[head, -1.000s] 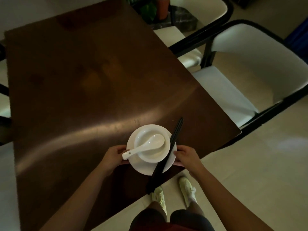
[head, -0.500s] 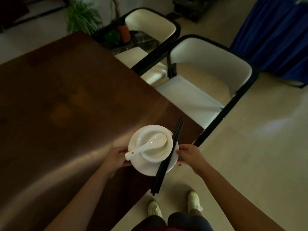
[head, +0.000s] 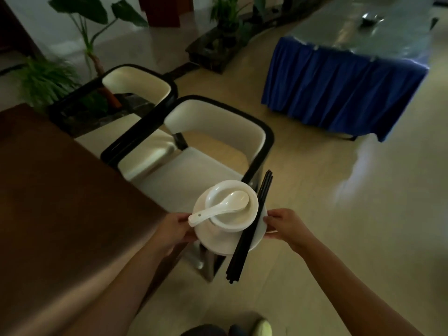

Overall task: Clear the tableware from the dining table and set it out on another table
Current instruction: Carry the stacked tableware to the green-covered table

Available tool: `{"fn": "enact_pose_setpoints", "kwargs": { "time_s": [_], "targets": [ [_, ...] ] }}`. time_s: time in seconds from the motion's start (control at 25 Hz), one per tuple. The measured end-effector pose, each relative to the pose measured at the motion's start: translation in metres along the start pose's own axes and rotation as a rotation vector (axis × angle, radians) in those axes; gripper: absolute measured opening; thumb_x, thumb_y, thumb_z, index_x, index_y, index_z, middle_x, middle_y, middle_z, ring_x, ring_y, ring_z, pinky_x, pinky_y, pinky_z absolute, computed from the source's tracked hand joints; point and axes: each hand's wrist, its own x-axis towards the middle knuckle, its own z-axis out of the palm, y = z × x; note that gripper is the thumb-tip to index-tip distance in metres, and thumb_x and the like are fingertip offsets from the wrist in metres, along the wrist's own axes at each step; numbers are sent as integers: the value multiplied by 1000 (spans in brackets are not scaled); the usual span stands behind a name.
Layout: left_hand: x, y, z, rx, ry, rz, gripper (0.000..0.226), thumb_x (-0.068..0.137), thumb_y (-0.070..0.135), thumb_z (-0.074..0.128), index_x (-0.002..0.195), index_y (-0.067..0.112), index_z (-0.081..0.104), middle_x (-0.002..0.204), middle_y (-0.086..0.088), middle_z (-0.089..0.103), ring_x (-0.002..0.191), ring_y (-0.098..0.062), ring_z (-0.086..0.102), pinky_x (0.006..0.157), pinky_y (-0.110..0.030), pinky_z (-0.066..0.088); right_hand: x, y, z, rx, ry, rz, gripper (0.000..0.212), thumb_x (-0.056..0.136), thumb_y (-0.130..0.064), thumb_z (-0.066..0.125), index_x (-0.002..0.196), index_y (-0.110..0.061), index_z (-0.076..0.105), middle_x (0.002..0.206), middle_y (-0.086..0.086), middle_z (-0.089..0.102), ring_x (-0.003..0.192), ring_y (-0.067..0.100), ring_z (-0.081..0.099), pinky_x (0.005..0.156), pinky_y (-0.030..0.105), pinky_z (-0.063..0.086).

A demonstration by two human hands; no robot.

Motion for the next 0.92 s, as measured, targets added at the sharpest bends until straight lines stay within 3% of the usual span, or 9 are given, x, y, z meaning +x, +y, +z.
{"fn": "enact_pose_setpoints", "kwargs": {
  "time_s": [0.16,0.28,0.44,0.76,0.92],
  "targets": [
    [50,48,103,-63,-66,-34,12,87,4,58,94,2,69,70,-4,75,69,-18,72,56,-23,57,27,-22,-121,-18,59,0,14,89,0,51,95,-1,64,85,15,70,73,20,71,55,24,57],
    [95,94,177,-50,-134,-17,13,87,10,60,95,4,68,84,-10,74,75,-22,72,60,-25,58,47,-35,-206,9,118,-7,16,89,1,50,84,-5,65,78,12,70,65,15,70,52,22,55],
    [161,153,270,-29,-249,-24,9,88,8,58,86,9,66,83,-10,71,68,-17,71,53,-22,56,83,-49,-309,56,229,-5,16,89,2,51,83,-4,64,75,12,68,62,14,69,49,21,55],
    [298,284,457,79,-446,10,11,89,4,55,87,7,66,80,-8,70,66,-16,70,55,-24,58,150,-88,-506,172,456,-14,18,89,2,51,77,-4,64,72,12,66,55,10,68,49,20,55],
    [357,340,556,112,-536,15,10,89,6,56,87,8,66,78,-8,71,61,-13,71,54,-22,57,186,-97,-608,220,521,16,14,89,0,51,88,2,65,76,13,66,61,14,67,52,22,56]
  ]
}}
